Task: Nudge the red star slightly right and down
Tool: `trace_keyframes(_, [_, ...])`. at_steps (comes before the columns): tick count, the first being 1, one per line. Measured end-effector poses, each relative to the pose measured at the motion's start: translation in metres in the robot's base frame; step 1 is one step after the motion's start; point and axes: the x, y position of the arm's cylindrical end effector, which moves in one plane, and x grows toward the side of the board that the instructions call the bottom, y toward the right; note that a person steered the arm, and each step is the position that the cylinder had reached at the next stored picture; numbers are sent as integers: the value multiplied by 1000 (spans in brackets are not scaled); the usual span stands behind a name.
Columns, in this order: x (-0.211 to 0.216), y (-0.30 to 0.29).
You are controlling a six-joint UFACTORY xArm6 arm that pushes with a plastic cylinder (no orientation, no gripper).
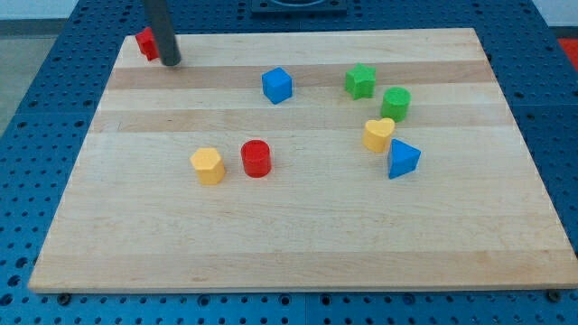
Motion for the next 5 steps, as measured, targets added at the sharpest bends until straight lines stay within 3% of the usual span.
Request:
trace_keyframes(2, [-5,-78])
trace_keyframes(4, [-69,-78])
trace_keyframes(5, [-71,-75])
